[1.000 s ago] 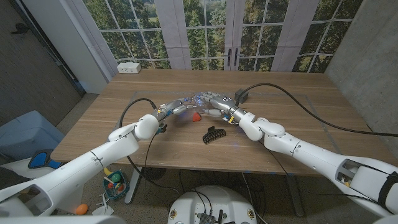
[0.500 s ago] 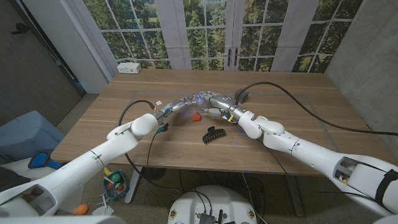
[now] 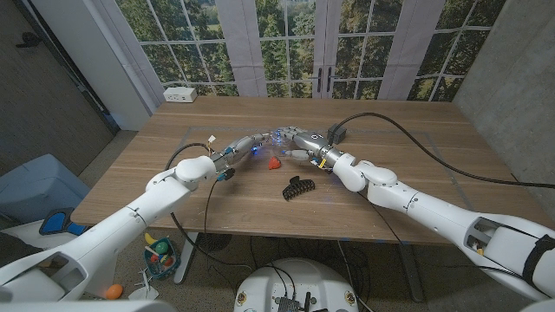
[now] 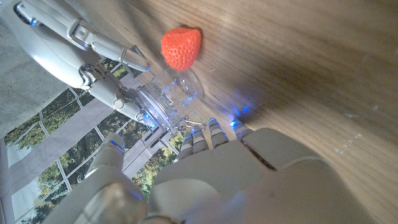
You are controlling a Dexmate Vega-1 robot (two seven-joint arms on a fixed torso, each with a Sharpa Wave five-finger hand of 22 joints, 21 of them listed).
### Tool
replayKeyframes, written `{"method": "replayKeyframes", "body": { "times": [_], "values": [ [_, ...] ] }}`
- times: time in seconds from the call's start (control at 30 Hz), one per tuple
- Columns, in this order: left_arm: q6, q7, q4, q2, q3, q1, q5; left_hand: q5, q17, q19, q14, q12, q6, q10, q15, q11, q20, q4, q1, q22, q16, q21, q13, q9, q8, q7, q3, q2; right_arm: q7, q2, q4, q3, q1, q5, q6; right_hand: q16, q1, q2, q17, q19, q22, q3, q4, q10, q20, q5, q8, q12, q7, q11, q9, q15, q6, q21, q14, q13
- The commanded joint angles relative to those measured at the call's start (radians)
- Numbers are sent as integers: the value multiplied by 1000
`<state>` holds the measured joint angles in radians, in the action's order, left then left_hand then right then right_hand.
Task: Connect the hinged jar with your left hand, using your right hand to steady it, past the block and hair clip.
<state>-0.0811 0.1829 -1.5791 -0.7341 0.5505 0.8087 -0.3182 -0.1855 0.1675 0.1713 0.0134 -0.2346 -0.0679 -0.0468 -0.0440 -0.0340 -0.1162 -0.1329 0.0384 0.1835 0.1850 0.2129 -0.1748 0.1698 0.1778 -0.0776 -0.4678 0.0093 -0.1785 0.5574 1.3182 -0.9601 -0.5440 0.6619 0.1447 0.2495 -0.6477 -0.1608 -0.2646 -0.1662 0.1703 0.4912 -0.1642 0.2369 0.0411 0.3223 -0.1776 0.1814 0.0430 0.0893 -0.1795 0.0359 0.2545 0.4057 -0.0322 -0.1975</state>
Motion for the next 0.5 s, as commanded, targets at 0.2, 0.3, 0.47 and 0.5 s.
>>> {"method": "replayKeyframes", "body": {
  "times": [0.2,0.3,0.47,0.5],
  "values": [
    [-37,97,31,-12,38,-62,-95,-4,4,19,63,-14,-40,-346,-13,220,-15,-3,-15,2,11,-3,-1,6,1,-52,5,-11,41,-10,-31,3,12,-49,14,5,-3,10,0,-11,1,-9,0,-8,-1,8,-3,7,-10,-15,-4,107,-7,-7,-12,-4],
    [-37,96,31,-13,41,-65,-97,-4,4,19,78,-10,-50,-349,-21,225,-21,-2,-17,2,13,-3,-1,6,0,-42,6,-12,44,-9,-30,3,13,-50,14,5,-3,11,1,-12,1,-10,0,-8,-3,9,-4,8,-12,-16,-4,107,-7,-7,-13,-3],
    [-28,63,16,-18,41,-57,-81,-5,4,23,63,11,-52,-319,-24,216,-23,0,-20,2,0,-6,-1,6,4,-8,10,-13,42,-8,-34,3,14,-52,18,5,-3,13,3,-14,1,-12,-1,-8,-4,9,-4,9,-13,-17,-4,105,-8,-9,-14,-3],
    [-26,54,10,-20,40,-54,-76,-5,5,24,61,16,-50,-311,-23,212,-23,0,-20,2,-1,-6,-1,6,6,-4,10,-13,42,-8,-36,3,15,-52,20,5,-3,13,3,-15,1,-13,-1,-8,-5,9,-5,9,-14,-18,-4,105,-8,-9,-15,-3]
  ]
}}
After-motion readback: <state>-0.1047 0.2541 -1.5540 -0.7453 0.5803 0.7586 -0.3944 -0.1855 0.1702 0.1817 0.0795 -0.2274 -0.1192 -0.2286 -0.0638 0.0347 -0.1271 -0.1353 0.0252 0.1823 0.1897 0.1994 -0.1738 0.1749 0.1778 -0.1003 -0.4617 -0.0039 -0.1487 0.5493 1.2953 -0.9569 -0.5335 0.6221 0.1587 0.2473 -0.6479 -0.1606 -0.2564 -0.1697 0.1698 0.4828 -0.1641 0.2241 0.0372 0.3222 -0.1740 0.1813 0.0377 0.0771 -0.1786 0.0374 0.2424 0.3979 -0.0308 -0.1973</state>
